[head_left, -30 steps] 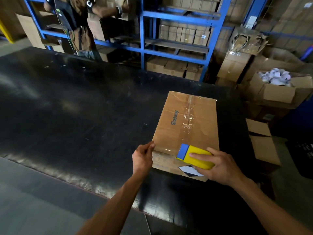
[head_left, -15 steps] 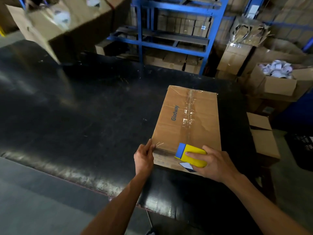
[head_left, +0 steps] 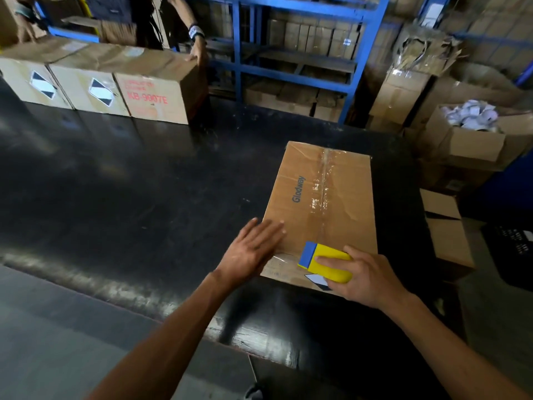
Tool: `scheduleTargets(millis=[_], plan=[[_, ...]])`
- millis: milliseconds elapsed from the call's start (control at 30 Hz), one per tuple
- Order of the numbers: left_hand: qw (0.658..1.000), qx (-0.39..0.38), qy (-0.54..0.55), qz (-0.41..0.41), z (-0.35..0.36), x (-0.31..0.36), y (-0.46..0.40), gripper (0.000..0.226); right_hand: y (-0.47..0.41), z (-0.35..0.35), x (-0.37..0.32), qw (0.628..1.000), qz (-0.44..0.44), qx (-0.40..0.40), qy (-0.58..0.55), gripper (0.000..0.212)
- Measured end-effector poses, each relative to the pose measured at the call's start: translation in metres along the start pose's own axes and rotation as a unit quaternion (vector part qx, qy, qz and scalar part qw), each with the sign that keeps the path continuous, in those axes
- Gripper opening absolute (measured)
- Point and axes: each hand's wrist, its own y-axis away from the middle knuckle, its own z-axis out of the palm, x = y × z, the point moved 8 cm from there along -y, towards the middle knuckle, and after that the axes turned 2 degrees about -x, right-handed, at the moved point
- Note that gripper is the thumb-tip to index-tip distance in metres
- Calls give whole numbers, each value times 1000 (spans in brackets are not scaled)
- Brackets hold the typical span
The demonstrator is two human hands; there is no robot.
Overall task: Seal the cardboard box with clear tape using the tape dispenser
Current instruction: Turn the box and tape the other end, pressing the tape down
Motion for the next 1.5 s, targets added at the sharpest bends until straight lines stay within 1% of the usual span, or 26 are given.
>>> scheduleTargets(millis=[33, 67, 133, 200, 333, 433, 567, 667, 767, 867, 933, 1033, 1133, 1200, 1233, 1400, 1500], plan=[[998, -31, -12, 46, 13, 1, -2, 50, 0, 0, 0, 1000, -1, 0, 1, 45], [996, -56, -14, 67, 24, -3, -1, 50, 0, 0, 0, 1000, -3, 0, 2, 45], [994, -97, 18, 53, 39, -20, 6, 49, 0, 0, -2, 1000, -13, 4, 5, 44], [992, -115, 38, 32, 42, -27, 10, 48, -1, 1, -4, 999, -27, 15, 11, 42], [991, -119, 59, 13, 43, -27, 10, 48, -1, 0, -3, 999, -36, 32, 19, 41], [990, -126, 70, 2, 45, -31, 11, 48, -1, -1, 1, 998, -48, 16, 37, 42], [988, -139, 68, 6, 44, -32, 11, 50, 21, -21, 38, 996, -72, 18, 44, 43], [988, -138, 65, 9, 48, -28, 9, 50, 41, -28, 62, 996, -85, 4, 38, 49], [990, -127, 59, 18, 51, -25, 9, 52, 39, -13, 65, 993, -97, -28, 54, 56], [993, -104, 15, 45, 46, -18, 7, 51, 37, -11, 67, 993, -99, -23, 59, 68], [994, -84, -11, 68, 41, -1, 1, 53, 38, -11, 70, 994, -99, -14, 44, 70], [989, -68, -22, 127, 42, 35, -35, 57, 36, -8, 70, 994, -105, -18, 38, 64], [974, -134, -48, 177, 80, 54, -60, 55, 34, -9, 74, 994, -99, -16, 30, 59], [969, -169, -54, 171, 102, 54, -60, 53, 34, -10, 76, 995, -93, -16, 22, 55], [970, -174, -55, 163, 107, 53, -57, 53, 34, -10, 75, 995, -94, -13, 18, 52], [967, -183, -59, 169, 104, 55, -55, 62, 34, -11, 72, 994, -111, 16, 13, 47], [970, -165, -74, 163, 105, 54, -56, 60, 33, -12, 73, 993, -115, 27, 11, 46]])
